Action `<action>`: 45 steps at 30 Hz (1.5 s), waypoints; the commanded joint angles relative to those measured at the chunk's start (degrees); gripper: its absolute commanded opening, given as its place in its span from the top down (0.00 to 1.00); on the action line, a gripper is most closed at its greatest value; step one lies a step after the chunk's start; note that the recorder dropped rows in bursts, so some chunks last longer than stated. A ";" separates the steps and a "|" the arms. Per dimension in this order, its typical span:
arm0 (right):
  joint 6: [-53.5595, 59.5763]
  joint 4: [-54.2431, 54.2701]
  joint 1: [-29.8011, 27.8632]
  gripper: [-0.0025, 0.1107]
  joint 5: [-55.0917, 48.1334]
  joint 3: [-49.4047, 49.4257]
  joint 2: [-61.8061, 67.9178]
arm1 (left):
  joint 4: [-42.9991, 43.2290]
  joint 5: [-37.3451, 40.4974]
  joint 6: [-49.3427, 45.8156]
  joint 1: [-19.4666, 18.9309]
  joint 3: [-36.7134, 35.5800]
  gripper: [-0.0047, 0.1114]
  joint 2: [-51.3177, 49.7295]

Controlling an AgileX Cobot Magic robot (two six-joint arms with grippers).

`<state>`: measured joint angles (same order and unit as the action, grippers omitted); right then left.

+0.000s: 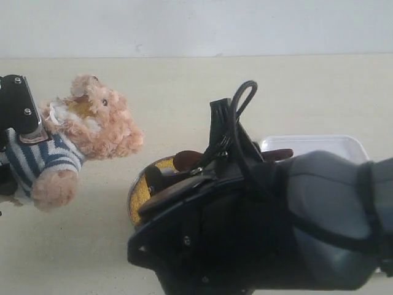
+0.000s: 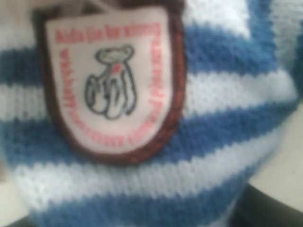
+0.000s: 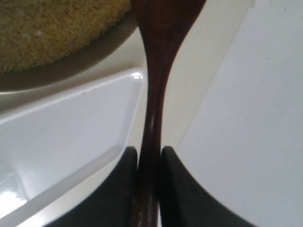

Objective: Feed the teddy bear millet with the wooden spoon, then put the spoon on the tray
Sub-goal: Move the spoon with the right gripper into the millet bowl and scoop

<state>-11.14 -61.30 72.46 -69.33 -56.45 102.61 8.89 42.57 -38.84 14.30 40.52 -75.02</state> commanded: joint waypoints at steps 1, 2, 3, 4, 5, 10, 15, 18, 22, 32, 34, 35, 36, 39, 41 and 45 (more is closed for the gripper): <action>1.27 -1.00 0.13 0.98 -0.63 -0.29 1.57 | -0.48 -1.21 0.75 0.24 0.05 0.93 0.56; 1.27 -1.00 0.13 0.98 -0.63 -0.29 2.08 | -0.48 -1.21 0.75 0.24 0.05 0.93 0.56; 1.51 -1.00 0.13 0.98 -0.63 -0.29 2.08 | -0.48 -1.21 0.75 0.24 0.05 0.93 0.56; 1.68 -0.90 0.13 0.98 -0.63 -0.29 2.37 | -0.48 -1.21 0.75 0.24 0.05 0.93 0.56; 2.17 -0.90 0.13 0.98 -0.63 -0.29 2.49 | -0.48 -1.21 0.75 0.24 0.05 0.93 0.56; 5.18 0.07 0.13 0.98 -0.63 -0.29 3.92 | -0.48 -1.21 0.75 0.24 0.05 0.93 0.56; 8.60 4.79 0.13 0.98 -0.63 -0.29 4.06 | -0.48 -1.21 0.75 0.24 0.05 0.93 0.56; 12.38 8.15 0.13 0.98 -0.63 -0.29 4.06 | -0.48 -1.21 0.75 0.24 0.05 0.93 0.56; 11.90 12.77 0.13 0.98 -0.63 -1.92 4.06 | -1.77 -2.02 0.75 0.24 0.05 0.93 0.56; 12.21 22.31 0.01 0.98 -0.63 -10.40 3.77 | -2.04 -2.00 0.75 0.24 0.05 0.93 0.56; 12.21 23.72 -0.87 0.98 -0.63 -10.38 3.68 | -2.04 -1.89 0.75 0.24 0.05 0.93 0.56; 12.32 25.57 -2.13 0.98 -0.63 -10.38 3.43 | -2.04 -1.89 0.75 0.24 0.05 0.93 0.56; 12.63 27.15 -3.20 0.98 -0.63 -10.42 3.17 | -2.04 -1.89 0.75 0.24 0.05 0.93 0.56; 12.93 30.45 -7.37 0.98 -0.63 -10.42 0.66 | -2.04 -2.16 0.75 0.24 0.05 0.93 0.56; 13.21 30.32 -7.49 0.98 -0.63 -10.42 -0.30 | -2.04 -2.25 0.75 0.24 0.05 0.93 0.56; 13.19 29.81 -7.49 0.98 -0.63 -10.42 -1.42 | -2.04 -2.25 0.75 0.24 0.05 0.93 0.56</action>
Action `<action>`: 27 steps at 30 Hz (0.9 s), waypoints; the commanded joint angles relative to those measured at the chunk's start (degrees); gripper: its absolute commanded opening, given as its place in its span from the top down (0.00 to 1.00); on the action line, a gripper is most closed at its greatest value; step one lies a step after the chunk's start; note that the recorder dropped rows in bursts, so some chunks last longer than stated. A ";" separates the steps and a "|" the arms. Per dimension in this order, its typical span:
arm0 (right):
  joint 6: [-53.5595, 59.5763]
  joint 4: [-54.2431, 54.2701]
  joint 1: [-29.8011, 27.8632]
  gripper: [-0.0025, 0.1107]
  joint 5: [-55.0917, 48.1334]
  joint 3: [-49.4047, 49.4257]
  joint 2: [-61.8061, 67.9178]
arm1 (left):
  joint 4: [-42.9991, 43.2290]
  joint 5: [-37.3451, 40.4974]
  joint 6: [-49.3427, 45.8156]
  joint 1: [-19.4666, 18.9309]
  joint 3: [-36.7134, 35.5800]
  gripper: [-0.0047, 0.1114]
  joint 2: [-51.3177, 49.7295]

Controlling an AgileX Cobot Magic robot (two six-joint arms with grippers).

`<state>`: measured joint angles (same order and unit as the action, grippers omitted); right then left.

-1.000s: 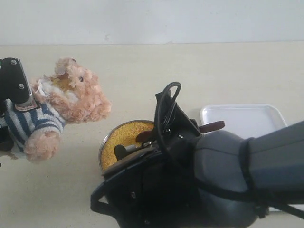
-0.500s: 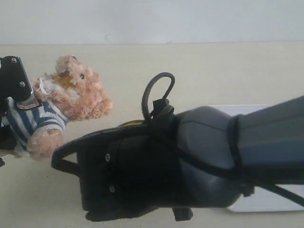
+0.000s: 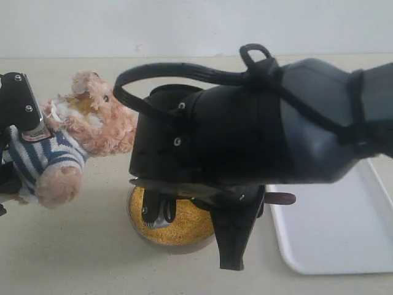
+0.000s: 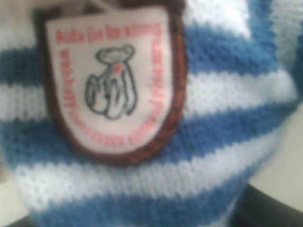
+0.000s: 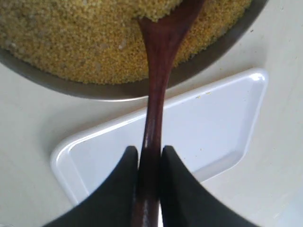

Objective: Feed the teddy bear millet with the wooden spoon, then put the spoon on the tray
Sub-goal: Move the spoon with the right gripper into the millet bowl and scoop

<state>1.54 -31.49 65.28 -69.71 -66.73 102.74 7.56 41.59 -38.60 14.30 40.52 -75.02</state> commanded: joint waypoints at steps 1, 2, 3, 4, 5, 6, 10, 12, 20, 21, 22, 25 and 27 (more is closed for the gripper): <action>0.51 0.17 -0.31 0.98 -0.25 -0.14 -1.80 | -0.71 -1.27 0.51 0.24 0.05 0.93 0.56; 0.51 0.47 -0.31 0.98 -0.25 -0.14 -1.78 | -0.71 -1.27 0.51 0.24 0.05 0.93 0.56; 0.51 0.94 -0.31 0.98 -0.25 -0.14 -1.78 | -0.71 -1.27 0.51 0.24 0.05 0.93 0.56; 0.70 1.58 -0.31 0.98 -0.25 -0.14 -1.78 | -0.85 -1.20 0.51 0.24 0.05 0.93 0.56; 0.83 2.31 -0.31 0.98 -0.25 -0.14 -1.78 | -0.85 -1.20 0.51 0.24 0.05 0.93 0.56; 0.92 2.94 -0.31 0.98 -0.25 -0.14 -1.78 | -0.85 -1.20 0.51 0.24 0.05 0.93 0.56; 0.92 7.12 -2.41 0.98 -0.25 -0.35 -1.78 | -0.96 -1.20 0.51 0.24 0.05 0.93 0.56; 0.92 10.41 -4.57 0.98 -0.25 -0.82 -1.78 | -0.96 -1.20 0.51 0.24 0.05 0.93 0.56; 3.12 21.09 -9.78 0.98 -0.25 -3.59 -2.79 | -1.08 -1.30 0.51 0.24 0.05 0.93 0.56; 3.12 21.75 -10.27 0.98 -0.25 -3.81 -2.83 | -1.08 -1.30 0.51 0.24 0.05 0.93 0.56; 3.12 23.09 -10.74 0.98 -0.25 -4.10 -2.83 | -1.08 -1.30 0.51 0.24 0.05 0.93 0.56; 4.24 27.20 -12.27 0.98 -0.25 -4.54 -2.83 | -1.08 -1.30 0.51 0.24 0.05 0.93 0.56; 5.68 30.73 -13.72 0.98 -0.25 -4.89 -2.95 | -1.08 -1.30 0.51 0.24 0.05 0.93 0.56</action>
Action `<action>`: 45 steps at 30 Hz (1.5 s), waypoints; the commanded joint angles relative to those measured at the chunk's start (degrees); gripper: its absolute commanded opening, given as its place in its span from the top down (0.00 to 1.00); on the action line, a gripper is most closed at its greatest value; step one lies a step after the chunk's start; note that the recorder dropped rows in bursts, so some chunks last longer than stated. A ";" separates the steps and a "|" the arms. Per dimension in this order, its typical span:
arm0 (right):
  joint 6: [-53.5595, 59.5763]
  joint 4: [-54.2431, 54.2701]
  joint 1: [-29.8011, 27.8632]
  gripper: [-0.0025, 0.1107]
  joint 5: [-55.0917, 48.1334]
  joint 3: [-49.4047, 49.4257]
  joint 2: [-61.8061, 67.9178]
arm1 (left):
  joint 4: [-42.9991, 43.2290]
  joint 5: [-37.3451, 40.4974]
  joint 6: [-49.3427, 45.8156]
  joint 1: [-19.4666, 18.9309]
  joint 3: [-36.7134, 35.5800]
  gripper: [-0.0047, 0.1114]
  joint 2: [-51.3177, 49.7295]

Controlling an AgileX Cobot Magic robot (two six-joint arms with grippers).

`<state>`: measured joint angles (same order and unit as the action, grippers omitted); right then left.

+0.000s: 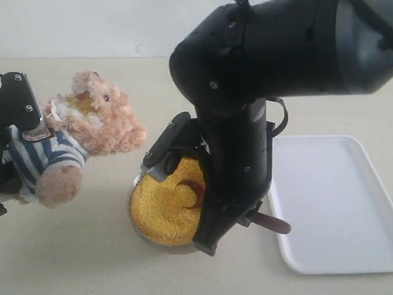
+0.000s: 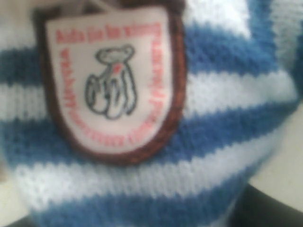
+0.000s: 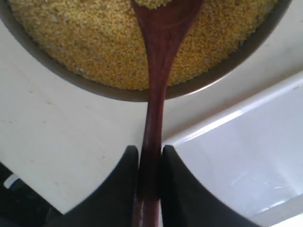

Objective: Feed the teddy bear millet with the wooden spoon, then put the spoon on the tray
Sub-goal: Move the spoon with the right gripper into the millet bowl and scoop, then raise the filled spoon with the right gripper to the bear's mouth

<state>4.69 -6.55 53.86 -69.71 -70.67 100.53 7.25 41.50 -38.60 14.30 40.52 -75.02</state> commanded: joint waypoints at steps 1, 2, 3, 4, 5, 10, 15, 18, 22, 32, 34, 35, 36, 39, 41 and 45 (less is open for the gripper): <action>3.30 7.52 -3.10 0.98 -0.25 -1.04 -0.85 | -0.77 -1.21 0.51 0.24 0.05 0.93 0.56; 3.68 9.11 -3.72 0.98 -0.25 -1.04 -1.09 | -0.88 -1.20 0.51 0.24 0.05 0.93 0.56; 4.07 10.97 -4.44 0.98 -0.25 -1.22 -1.36 | -0.88 -1.20 0.51 0.24 0.05 0.93 0.56; 4.84 12.19 -5.21 0.98 -0.25 -1.36 -1.82 | -1.01 -1.20 0.51 0.24 0.05 0.93 0.56; 5.38 13.23 -6.00 0.98 -0.25 -1.36 -2.21 | -1.01 -1.20 0.51 0.24 0.05 0.93 0.56; 7.36 18.56 -8.89 0.98 -0.25 -1.45 -4.27 | -2.02 -1.85 0.51 0.24 0.05 0.93 0.56; 8.67 23.21 -9.29 0.98 -0.25 -1.45 -4.69 | -2.50 -2.68 0.51 0.24 0.05 0.93 0.56; 8.80 24.94 -9.29 0.98 -0.25 -2.52 -4.69 | -2.50 -2.68 0.51 0.24 0.05 0.93 0.56; 7.66 25.73 -9.29 0.98 -0.25 -7.12 -4.69 | -2.50 -2.68 0.51 0.24 0.05 0.93 0.56; 3.79 28.72 -9.29 0.98 -0.25 -21.37 -0.37 | -3.24 -2.90 0.51 0.24 0.05 0.93 0.56; 3.17 30.21 -9.29 0.98 -0.25 -23.76 1.15 | -3.24 -2.90 0.51 0.24 0.05 0.93 0.56; 3.05 30.90 -9.29 0.98 -0.25 -24.97 2.04 | -3.24 -2.90 0.51 0.24 0.05 0.93 0.56; 2.80 31.50 -9.29 0.98 -0.25 -26.07 2.87 | -3.24 -2.90 0.51 0.24 0.05 0.93 0.56; 2.42 32.92 -9.29 0.98 -0.25 -28.56 5.14 | -3.24 -2.90 0.51 0.24 0.05 0.93 0.56; 2.42 34.32 -9.29 0.98 -0.25 -29.81 6.37 | -3.24 -2.90 0.51 0.24 0.05 0.93 0.56; 2.42 36.40 -9.29 0.98 -0.25 -30.83 8.51 | -3.24 -2.90 0.51 0.24 0.05 0.93 0.56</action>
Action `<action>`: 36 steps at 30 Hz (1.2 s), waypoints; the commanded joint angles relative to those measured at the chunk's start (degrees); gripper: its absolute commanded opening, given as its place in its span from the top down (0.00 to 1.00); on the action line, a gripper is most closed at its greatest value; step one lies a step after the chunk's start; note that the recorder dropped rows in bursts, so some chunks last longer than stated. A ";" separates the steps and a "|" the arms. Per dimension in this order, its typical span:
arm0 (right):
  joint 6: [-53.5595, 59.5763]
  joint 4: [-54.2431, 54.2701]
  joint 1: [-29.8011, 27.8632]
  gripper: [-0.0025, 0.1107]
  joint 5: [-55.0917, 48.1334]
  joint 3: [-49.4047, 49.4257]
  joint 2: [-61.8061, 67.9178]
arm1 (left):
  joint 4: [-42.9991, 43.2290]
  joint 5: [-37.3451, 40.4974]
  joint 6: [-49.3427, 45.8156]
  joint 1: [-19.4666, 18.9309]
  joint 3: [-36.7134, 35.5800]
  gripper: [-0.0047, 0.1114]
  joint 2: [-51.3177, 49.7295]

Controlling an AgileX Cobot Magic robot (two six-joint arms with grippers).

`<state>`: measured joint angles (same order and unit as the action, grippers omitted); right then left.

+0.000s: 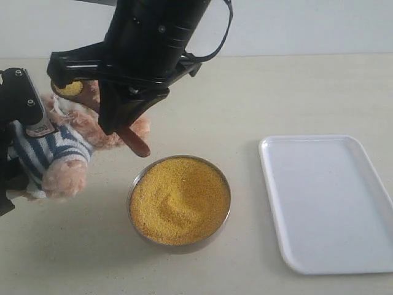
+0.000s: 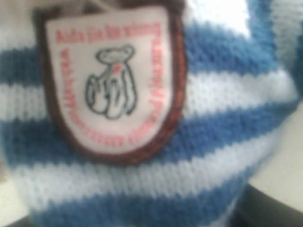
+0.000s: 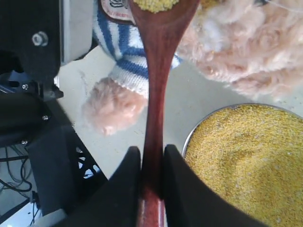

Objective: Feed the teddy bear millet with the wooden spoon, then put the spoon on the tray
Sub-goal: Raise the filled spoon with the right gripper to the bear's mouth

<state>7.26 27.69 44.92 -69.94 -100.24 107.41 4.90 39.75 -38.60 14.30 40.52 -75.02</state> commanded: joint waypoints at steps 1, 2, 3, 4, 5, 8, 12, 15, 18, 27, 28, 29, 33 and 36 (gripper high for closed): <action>-0.14 2.64 -0.35 0.98 -0.02 -1.26 2.03 | -0.89 -1.16 0.51 0.24 0.05 0.93 0.56; -0.14 2.90 -0.35 0.98 -0.02 -1.26 2.57 | -0.89 -1.16 0.51 0.24 0.05 0.93 0.56; -0.14 3.33 -0.43 0.98 -0.02 -1.26 2.91 | -0.89 -1.16 0.51 0.24 0.05 0.93 0.56; -0.14 3.69 -0.43 0.98 -0.02 -1.26 3.17 | -0.89 -1.16 0.51 0.24 0.05 0.93 0.56; -0.14 4.42 -0.43 0.98 -0.02 -1.26 3.67 | -0.89 -1.16 0.51 0.24 0.05 0.93 0.56; 0.72 7.57 -1.10 0.98 -0.02 -1.26 4.42 | -0.89 -1.16 0.51 0.24 0.05 0.93 0.56; 0.99 12.41 -3.61 0.98 -0.02 -1.26 4.56 | -0.89 -1.16 0.51 0.24 0.05 0.93 0.56; 2.55 16.70 -5.13 0.98 -0.02 -1.02 4.56 | -0.89 -1.16 0.51 0.24 0.05 0.93 0.56; 3.35 18.30 -5.93 0.98 -0.02 -1.03 4.70 | -0.89 -1.16 0.51 0.24 0.05 0.93 0.56; 6.95 26.56 -7.22 0.98 -0.02 1.58 5.19 | -0.51 -1.16 0.51 0.24 0.05 0.93 0.56; 7.47 26.81 -7.22 0.98 -0.02 2.30 5.19 | -0.33 -1.16 0.51 0.24 0.05 0.93 0.56; 9.21 28.46 -7.64 0.98 -0.02 3.84 5.19 | 0.09 -1.16 0.51 0.24 0.05 0.93 0.56; 13.46 35.80 -9.60 0.98 -0.02 7.09 5.19 | 0.09 -1.16 0.51 0.24 0.05 0.93 0.56; 19.14 41.44 -11.22 0.98 -0.02 12.31 5.19 | 0.09 -1.16 0.51 0.24 0.05 0.93 0.56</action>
<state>22.43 65.75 34.53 -69.82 -90.38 112.79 5.03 39.75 -38.60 14.30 40.52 -75.02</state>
